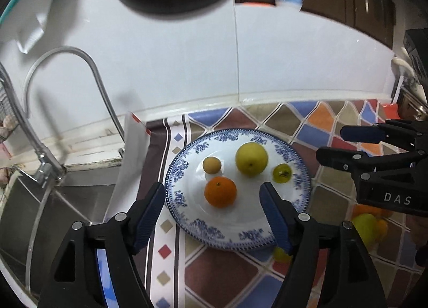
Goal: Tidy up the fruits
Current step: 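Move both tools back toward the fruits beside the plate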
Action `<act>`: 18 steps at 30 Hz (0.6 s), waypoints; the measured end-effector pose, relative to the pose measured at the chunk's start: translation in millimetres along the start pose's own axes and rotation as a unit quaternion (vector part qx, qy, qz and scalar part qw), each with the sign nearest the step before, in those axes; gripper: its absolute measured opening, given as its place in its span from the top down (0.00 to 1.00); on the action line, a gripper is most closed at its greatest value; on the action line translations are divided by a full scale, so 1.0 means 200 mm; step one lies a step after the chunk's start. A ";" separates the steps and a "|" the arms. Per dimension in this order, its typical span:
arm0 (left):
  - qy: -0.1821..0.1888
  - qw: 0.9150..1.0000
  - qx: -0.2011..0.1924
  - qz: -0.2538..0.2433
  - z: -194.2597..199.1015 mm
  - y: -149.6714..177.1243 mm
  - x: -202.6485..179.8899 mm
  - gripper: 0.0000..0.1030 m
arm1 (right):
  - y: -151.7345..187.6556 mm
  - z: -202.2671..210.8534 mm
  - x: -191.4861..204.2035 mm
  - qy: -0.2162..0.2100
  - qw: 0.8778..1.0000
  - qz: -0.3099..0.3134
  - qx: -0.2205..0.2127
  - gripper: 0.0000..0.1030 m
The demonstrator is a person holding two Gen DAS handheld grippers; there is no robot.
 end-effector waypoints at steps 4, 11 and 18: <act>-0.008 1.000 -0.023 -0.008 0.15 0.01 -0.02 0.25 | 0.02 0.17 0.02 0.016 0.999 0.007 -0.042 0.39; -0.019 0.998 -0.050 -0.020 0.35 0.04 -0.07 0.19 | 0.11 0.41 0.06 0.040 0.995 0.023 -0.085 0.34; -0.034 0.996 -0.075 -0.024 0.49 0.12 -0.11 0.17 | 0.22 0.56 0.07 0.049 0.992 0.021 -0.115 0.31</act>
Point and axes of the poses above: each gripper's, at about its wrist camera, not at the fingertips, and z roughly against the way its jaws point, x to its left, y to its underside, the point moved 7 cm from there along -z, roughly the way its jaws point, and after that the axes turned 7 degrees about -z, right-handed, at the moved point
